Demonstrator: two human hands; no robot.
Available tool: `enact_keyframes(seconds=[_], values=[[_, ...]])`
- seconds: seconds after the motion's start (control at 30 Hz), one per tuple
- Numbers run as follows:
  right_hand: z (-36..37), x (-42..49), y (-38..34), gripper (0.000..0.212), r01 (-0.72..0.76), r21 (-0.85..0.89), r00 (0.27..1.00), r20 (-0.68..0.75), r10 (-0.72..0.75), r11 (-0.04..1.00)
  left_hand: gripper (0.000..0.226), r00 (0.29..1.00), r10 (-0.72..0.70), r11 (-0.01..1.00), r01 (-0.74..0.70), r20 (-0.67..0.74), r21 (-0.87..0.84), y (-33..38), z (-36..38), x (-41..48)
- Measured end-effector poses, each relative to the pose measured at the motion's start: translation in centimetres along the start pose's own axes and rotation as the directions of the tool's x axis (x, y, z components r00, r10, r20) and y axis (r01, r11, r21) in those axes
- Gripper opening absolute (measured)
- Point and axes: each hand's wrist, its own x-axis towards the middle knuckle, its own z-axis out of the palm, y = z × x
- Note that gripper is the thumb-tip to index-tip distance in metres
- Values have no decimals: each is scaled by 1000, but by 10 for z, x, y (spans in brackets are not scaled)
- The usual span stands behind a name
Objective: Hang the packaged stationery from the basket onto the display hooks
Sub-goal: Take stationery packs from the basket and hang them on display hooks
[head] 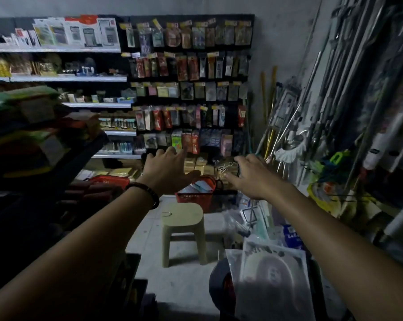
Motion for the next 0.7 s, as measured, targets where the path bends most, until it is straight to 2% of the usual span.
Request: enact_keyframes(seconds=[0.33, 0.57, 0.7], values=[[12, 176, 37, 83, 63, -23, 998, 19, -62, 998, 78, 997, -68, 998, 67, 40, 16, -15, 44, 156], [33, 278, 36, 84, 59, -27, 998, 32, -58, 998, 84, 994, -75, 997, 74, 75, 14, -46, 85, 257], [52, 333, 27, 83, 43, -42, 998, 43, -41, 998, 84, 995, -34, 999, 35, 89, -2, -71, 119, 313]])
